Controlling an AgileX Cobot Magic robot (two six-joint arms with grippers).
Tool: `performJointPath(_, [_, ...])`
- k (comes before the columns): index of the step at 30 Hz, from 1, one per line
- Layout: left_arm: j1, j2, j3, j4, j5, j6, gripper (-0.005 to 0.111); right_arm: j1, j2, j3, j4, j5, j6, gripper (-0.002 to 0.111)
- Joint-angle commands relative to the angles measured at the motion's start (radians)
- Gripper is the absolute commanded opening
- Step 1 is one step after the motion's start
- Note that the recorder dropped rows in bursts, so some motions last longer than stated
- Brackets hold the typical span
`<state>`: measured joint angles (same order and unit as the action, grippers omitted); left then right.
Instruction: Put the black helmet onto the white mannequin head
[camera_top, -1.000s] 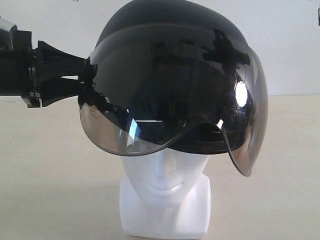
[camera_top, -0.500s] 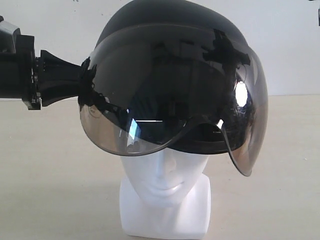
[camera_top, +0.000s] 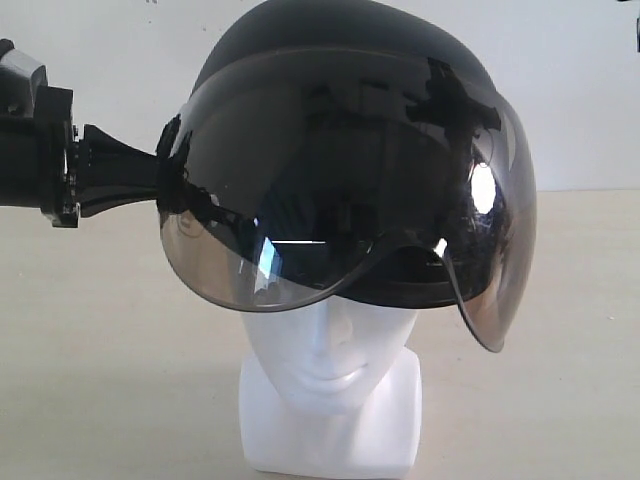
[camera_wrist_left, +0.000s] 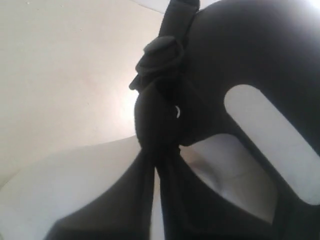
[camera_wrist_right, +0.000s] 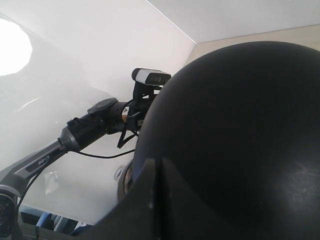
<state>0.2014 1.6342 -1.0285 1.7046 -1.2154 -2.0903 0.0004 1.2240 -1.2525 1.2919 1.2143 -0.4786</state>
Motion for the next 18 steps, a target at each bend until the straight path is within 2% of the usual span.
performJointPath(1, [-0.004, -0.002, -0.005, 0.023, 0.007, 0.008, 0.004, 0.0, -0.006, -0.007, 0.003, 0.007, -0.002, 0.0])
performJointPath(18, [-0.004, 0.033, 0.038, 0.04, 0.046, 0.009, 0.004, 0.0, -0.006, -0.007, 0.003, 0.007, 0.004, 0.0])
